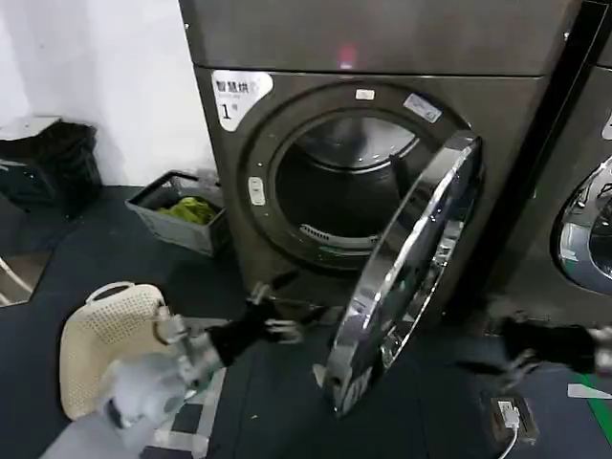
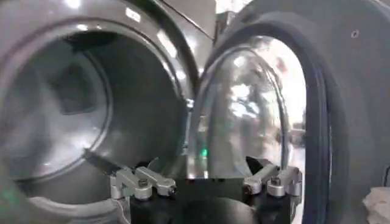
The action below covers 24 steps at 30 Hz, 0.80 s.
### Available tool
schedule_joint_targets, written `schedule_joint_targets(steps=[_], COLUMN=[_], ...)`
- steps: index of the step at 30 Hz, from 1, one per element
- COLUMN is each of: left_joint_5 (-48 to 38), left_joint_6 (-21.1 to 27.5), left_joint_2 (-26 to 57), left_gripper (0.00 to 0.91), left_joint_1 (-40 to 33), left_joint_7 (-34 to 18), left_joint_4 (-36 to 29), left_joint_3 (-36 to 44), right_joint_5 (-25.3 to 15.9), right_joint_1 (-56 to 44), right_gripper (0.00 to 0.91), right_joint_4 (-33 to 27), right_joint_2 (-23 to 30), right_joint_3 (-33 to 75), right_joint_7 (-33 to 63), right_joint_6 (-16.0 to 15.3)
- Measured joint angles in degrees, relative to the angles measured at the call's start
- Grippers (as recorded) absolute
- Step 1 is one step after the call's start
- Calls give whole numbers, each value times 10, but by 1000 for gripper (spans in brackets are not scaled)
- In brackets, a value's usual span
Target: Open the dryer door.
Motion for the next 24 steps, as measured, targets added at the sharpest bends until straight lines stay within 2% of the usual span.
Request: schedule_joint_targets(steps=[5,9,12,16,19,20,24], left_joint_5=[0,-1,-1,-2,-2,-1,3], left_joint_6=[0,3,5,7,8,8,7], left_joint_2=[-14,-28,-37,-50,-60,-63,-77], left_gripper=[907,907,907,907,907,907,907], left_joint_1=[-62,-103,-133,-167,-186,-192,-216], left_joint_7=[4,8,10,8,-2,-7,-19], left_joint_4=[24,38,44,50,53,55,61], left_joint_3=[71,122,155,195,221,231,268], right_joint_5=[13,18,18,18,-10,-29,-111], right_joint_1=[-54,-87,-104,-125,-144,-152,-185], right_gripper=[907,907,907,907,907,907,907], right_joint_4=[-12,-9,-6,6,12,13,16], right_joint_2=[25,48,65,82,93,98,120], right_joint_3=[125,202,248,303,343,356,410], right_joint_7=[81,153,238,353,435,463,564], right_joint_6=[8,-10,-2,-6,-7,-6,-37])
